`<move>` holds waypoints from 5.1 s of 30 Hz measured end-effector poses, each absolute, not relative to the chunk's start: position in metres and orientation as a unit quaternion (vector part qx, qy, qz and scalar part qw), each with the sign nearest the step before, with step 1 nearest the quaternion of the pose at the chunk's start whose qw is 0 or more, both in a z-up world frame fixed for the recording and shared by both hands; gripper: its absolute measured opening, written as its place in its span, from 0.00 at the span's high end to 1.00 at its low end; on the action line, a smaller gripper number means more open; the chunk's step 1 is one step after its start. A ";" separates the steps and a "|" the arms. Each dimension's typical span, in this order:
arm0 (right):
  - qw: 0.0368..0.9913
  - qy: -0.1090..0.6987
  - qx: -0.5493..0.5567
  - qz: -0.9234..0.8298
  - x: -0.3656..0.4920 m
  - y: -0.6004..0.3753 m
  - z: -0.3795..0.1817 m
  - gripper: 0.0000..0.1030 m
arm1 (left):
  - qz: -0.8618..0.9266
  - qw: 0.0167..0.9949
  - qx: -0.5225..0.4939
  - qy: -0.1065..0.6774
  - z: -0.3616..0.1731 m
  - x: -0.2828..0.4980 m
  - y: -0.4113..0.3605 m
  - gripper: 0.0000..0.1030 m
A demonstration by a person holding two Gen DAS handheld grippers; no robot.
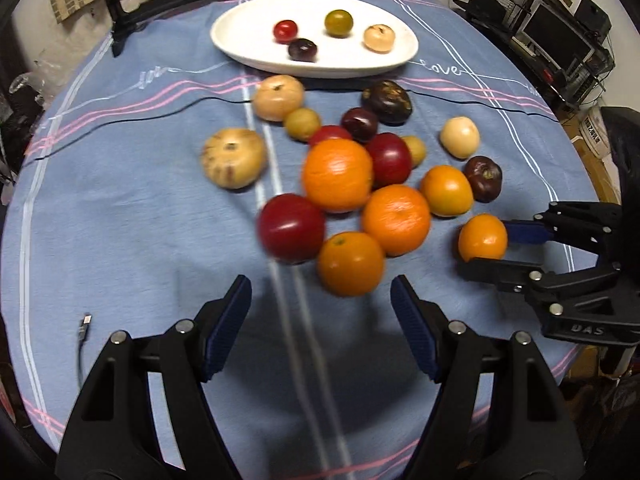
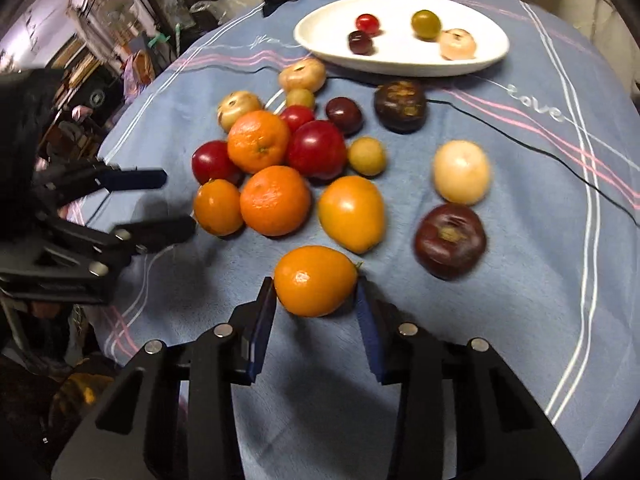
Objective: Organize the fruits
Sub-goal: 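Grasp an orange with the right gripper while the left grasps a tangerine, then lower the orange and tangerine onto the plate and open both grippers, then lift both grippers away from the plate toward the fruit pile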
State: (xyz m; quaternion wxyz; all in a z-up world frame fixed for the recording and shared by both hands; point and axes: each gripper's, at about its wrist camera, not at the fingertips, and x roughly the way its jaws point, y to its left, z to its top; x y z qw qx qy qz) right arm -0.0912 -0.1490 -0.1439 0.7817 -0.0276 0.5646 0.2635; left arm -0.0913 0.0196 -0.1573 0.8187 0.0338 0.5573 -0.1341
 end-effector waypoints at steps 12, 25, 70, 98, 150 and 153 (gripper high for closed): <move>0.780 0.569 -0.017 0.261 -0.095 -0.165 -0.143 0.61 | -0.120 0.819 0.015 0.560 -0.173 -0.081 0.002 0.62; 0.786 0.557 -0.005 0.268 -0.096 -0.175 -0.130 0.61 | -0.125 0.839 0.005 0.529 -0.128 -0.093 0.024 0.63; 0.864 0.432 -0.002 0.260 0.112 -0.151 -0.041 0.61 | -0.075 0.880 0.055 0.465 -0.074 0.136 -0.005 0.62; 0.844 0.470 -0.022 0.257 0.138 -0.139 -0.082 0.61 | -0.065 0.866 0.056 0.493 -0.105 0.160 -0.005 0.62; 0.978 0.163 -0.010 0.128 -0.001 -0.220 0.093 0.01 | -0.089 0.926 0.039 0.365 0.004 0.076 -0.008 0.12; 0.977 0.158 0.024 0.139 -0.023 -0.236 0.098 0.01 | -0.091 0.935 0.053 0.338 0.020 0.053 -0.012 0.12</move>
